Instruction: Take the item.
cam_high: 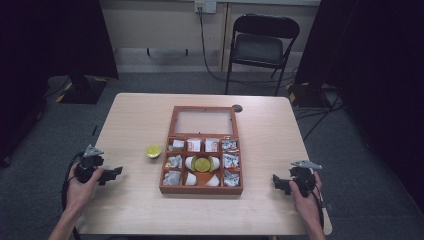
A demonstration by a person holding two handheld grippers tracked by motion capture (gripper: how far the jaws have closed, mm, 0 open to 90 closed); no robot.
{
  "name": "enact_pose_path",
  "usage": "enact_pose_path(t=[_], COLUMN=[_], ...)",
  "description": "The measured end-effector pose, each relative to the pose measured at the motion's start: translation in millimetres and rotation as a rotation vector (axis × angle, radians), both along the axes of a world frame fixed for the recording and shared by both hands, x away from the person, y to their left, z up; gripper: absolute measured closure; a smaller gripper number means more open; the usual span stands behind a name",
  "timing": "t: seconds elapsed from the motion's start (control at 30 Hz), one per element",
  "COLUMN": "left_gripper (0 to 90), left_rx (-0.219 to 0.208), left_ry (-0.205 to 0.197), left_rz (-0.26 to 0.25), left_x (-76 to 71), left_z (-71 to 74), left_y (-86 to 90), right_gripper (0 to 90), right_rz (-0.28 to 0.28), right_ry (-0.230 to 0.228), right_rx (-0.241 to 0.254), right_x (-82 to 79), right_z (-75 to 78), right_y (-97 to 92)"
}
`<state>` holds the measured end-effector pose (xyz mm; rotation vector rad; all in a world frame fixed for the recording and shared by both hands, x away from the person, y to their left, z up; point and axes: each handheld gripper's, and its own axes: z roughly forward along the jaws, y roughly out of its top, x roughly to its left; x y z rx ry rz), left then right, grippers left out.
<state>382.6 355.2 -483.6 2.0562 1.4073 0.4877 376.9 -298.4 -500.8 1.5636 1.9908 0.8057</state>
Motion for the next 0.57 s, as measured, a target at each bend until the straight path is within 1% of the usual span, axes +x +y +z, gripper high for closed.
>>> enact_pose_path(t=[0.03,0.07,0.1,0.13,0.17,0.23,0.27,0.3,0.33,0.37,0.4,0.57], left_gripper=[16.3,16.4,16.2,16.3,12.6,11.5,8.3,8.3,0.0,0.0,0.0,0.0], left_rx=[0.002,-0.005,0.0,0.018,0.008,0.009,0.007,-0.002,-0.013,-0.018,-0.014,-0.015], left_ry=[0.015,0.014,0.009,0.018,0.004,-0.008,-0.023,-0.043,-0.076,-0.077,-0.074,-0.075], left_rz=[0.009,0.037,0.056,0.057,0.058,0.057,0.056,0.059,0.063,0.073,0.068,0.075], left_x=[1.1,0.9,0.3,-0.1,-1.2,-1.3,-1.6,-2.1,-2.6,-2.9,-3.6,-4.4], left_z=[-1.6,-3.8,-7.1,-10.5,-12.8,-13.7,-15.5,-18.2,-23.0,-23.6,-23.3,-23.4], left_y=[1.3,1.7,0.6,-0.7,-1.0,0.0,0.9,1.6,2.3,2.2,2.6,2.4], right_gripper=[0.0,0.0,0.0,0.0,0.0,0.0,0.0,0.0,0.0,0.0,0.0,0.0], right_rz=[0.0,0.0,0.0,0.0,0.001,0.001,0.001,0.001,0.003,0.003,0.002,0.003], right_ry=[0.0,0.0,0.0,0.0,-0.001,-0.001,0.001,0.001,0.001,0.001,0.001,0.001], right_rx=[0.0,0.0,0.0,0.0,0.0,0.0,0.001,0.001,0.001,0.001,0.0,-0.001], right_x=[0.0,0.0,0.1,0.0,0.1,0.2,0.3,0.3,0.4,0.4,0.4,0.5], right_z=[0.0,0.0,0.0,0.0,0.0,0.0,0.1,0.1,0.1,0.1,0.1,0.1], right_y=[0.0,0.0,0.0,0.0,-0.1,0.0,0.0,0.0,-0.1,-0.1,-0.1,-0.2])
